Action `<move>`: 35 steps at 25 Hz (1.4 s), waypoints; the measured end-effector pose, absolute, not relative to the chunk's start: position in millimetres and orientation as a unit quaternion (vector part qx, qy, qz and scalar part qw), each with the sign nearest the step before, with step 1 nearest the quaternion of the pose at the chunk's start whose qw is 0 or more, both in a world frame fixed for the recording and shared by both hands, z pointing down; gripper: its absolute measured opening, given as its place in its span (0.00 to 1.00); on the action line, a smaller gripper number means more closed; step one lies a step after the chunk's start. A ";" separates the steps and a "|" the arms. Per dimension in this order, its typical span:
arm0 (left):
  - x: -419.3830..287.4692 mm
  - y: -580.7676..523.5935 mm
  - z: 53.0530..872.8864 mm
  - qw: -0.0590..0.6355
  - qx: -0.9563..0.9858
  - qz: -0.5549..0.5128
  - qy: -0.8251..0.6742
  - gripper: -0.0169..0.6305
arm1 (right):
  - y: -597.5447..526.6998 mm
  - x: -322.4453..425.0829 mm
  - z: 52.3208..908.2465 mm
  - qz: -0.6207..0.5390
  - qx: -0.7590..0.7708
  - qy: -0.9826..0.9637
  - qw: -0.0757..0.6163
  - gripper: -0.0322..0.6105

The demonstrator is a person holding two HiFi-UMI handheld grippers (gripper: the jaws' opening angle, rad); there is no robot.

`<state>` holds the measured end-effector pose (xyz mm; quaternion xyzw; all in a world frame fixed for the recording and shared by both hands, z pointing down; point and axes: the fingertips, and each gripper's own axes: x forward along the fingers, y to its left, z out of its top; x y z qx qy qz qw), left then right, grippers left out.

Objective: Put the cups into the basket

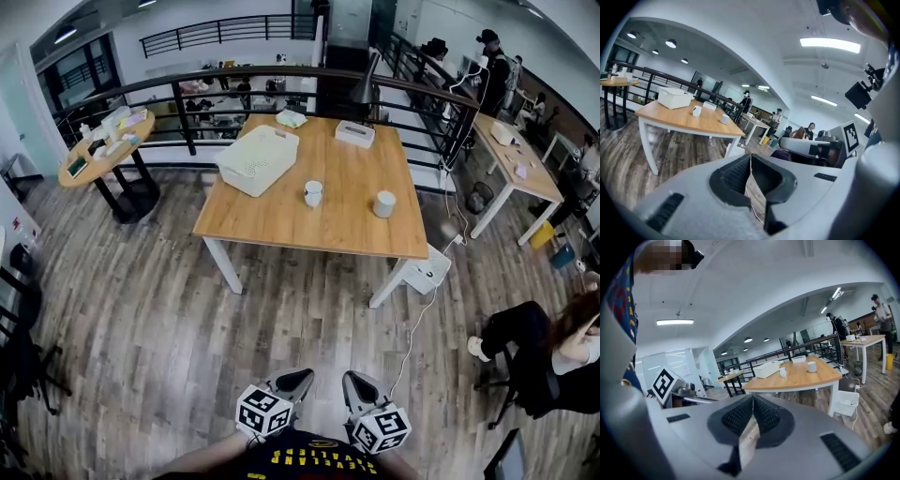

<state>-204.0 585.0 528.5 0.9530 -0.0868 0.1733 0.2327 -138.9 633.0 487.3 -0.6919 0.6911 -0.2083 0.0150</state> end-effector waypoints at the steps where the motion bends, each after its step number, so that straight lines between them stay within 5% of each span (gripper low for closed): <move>1: -196.8 571.7 519.2 0.219 0.959 0.162 -0.081 0.05 | 619.1 -134.8 484.8 -0.205 -0.694 0.690 0.014 0.07; 35: -137.8 325.0 516.3 0.242 0.952 0.150 -0.111 0.05 | 352.7 -72.5 489.4 -0.232 -0.655 0.719 -0.021 0.07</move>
